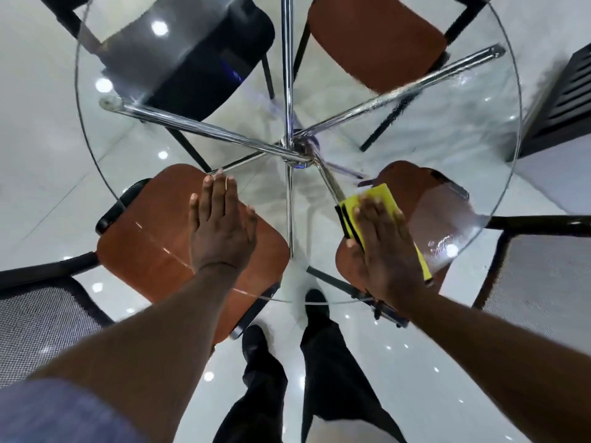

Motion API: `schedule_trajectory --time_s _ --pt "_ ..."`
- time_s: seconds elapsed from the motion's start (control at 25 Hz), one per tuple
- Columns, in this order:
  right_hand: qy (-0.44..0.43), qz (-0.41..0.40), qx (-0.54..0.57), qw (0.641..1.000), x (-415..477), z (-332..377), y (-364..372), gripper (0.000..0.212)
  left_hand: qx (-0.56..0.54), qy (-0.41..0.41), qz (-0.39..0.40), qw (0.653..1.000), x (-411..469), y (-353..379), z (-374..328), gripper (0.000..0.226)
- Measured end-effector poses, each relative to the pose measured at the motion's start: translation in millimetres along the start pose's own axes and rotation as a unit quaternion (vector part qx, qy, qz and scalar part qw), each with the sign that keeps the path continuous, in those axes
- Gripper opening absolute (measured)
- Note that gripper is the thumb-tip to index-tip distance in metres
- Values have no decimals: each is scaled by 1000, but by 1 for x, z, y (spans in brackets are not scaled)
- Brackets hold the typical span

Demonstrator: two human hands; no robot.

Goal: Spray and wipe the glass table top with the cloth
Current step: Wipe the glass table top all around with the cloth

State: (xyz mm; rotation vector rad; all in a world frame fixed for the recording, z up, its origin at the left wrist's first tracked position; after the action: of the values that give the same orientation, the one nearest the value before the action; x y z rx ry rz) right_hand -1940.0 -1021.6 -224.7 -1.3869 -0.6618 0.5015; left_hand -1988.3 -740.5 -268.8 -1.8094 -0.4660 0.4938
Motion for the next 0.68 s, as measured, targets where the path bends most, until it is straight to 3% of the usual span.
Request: schedule_trajectory --time_s 0.16,0.24,0.32,0.4,0.48,0.52,0.6,0.68 --pt "-81 60 -11 995 35 -28 18 59 -5 2 7 1000 0 2 -2 65" --pt "-57 61 -24 996 69 -57 23 60 -1 -1 -5 1000 0 2 -2 65" --pt "44 30 -40 998 72 -77 21 59 0 4 -11 1000 0 1 0 64" --pt "215 -32 -38 975 46 -76 10 58 -1 8 -16 1000 -1 0 -3 64" --pt "354 -69 -21 933 11 -32 8 59 5 7 -12 1000 0 0 -2 65" --pt "359 -61 -18 931 6 -1 12 60 6 7 -7 1000 0 0 -2 66" --pt "225 5 -2 974 27 50 25 63 2 6 -7 1000 0 -1 -3 67" --pt "-18 49 22 998 57 68 33 62 -6 7 -8 1000 -1 -3 -5 66"
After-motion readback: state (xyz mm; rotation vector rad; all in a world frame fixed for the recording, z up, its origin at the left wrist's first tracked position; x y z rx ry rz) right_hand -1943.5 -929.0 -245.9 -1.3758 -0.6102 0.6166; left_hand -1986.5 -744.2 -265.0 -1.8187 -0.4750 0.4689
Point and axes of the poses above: each hand's wrist, its own x-axis towards the middle knuckle, its own y-axis out of the palm, z = x × y, the point moved 10 cm from there along x, towards the middle knuckle, and after that the axes turned 8 degrees about -y, right-handed, at the moved point
